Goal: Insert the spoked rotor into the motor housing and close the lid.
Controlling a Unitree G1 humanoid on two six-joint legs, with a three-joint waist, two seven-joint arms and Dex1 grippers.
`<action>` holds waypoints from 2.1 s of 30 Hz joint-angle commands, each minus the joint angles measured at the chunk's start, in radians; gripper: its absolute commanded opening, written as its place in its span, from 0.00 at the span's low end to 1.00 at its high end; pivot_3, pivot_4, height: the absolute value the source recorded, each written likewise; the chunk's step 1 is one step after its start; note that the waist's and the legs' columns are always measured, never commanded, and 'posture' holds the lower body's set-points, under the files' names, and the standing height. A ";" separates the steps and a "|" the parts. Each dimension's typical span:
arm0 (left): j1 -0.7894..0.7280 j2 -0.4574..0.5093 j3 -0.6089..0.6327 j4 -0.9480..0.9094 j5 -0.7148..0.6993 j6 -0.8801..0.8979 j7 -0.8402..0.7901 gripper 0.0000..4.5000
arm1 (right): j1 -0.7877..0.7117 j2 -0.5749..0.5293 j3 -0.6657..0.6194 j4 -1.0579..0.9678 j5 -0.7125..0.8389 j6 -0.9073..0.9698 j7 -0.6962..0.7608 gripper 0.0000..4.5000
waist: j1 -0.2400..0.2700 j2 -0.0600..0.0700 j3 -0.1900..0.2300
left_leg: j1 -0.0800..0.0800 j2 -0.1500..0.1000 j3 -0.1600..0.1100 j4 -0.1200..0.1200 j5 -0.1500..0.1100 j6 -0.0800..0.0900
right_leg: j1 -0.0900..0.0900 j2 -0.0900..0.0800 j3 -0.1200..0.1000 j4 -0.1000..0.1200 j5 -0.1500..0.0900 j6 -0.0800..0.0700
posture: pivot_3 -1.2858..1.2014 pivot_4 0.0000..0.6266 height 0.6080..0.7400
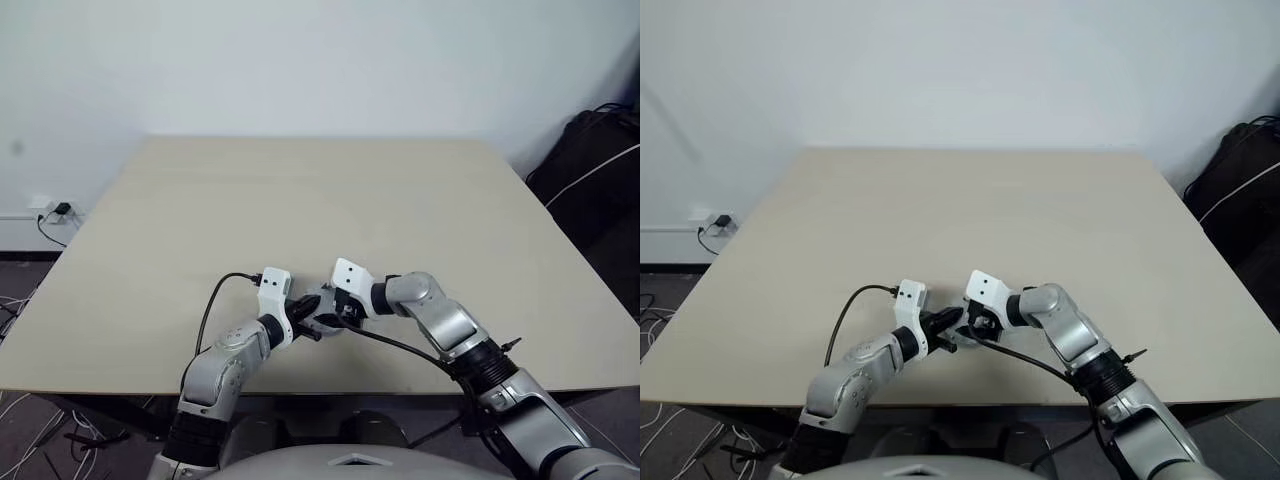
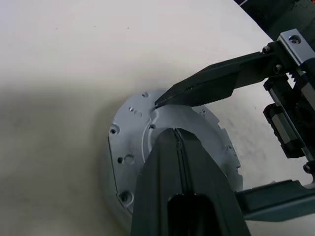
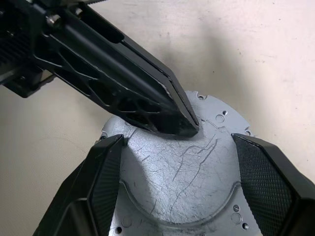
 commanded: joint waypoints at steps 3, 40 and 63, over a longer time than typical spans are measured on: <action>0.025 -0.002 0.010 -0.008 -0.002 0.008 0.016 0.00 | 0.073 -0.083 -0.071 -0.053 0.058 0.048 0.040 0.92 | 0.016 0.000 0.000 | -0.001 -0.001 0.000 0.000 -0.002 0.003 | 0.000 -0.001 0.000 -0.002 0.000 0.000 | 0.52 0.00 1.00; 0.014 0.000 -0.013 0.021 0.003 -0.025 -0.021 0.00 | 0.212 0.045 -0.560 -0.275 0.421 0.407 -0.286 1.00 | 0.018 -0.003 0.006 | -0.003 -0.001 0.000 -0.003 -0.004 0.007 | -0.003 -0.002 -0.001 -0.003 0.000 0.001 | 0.52 0.00 1.00; 0.013 0.008 -0.016 0.022 0.015 -0.050 -0.025 0.00 | 0.182 0.278 -0.795 -0.122 0.701 0.952 -0.521 1.00 | 0.014 0.005 0.006 | -0.007 -0.001 0.000 -0.004 -0.004 0.006 | -0.007 -0.001 -0.001 -0.005 0.000 0.001 | 0.52 0.00 1.00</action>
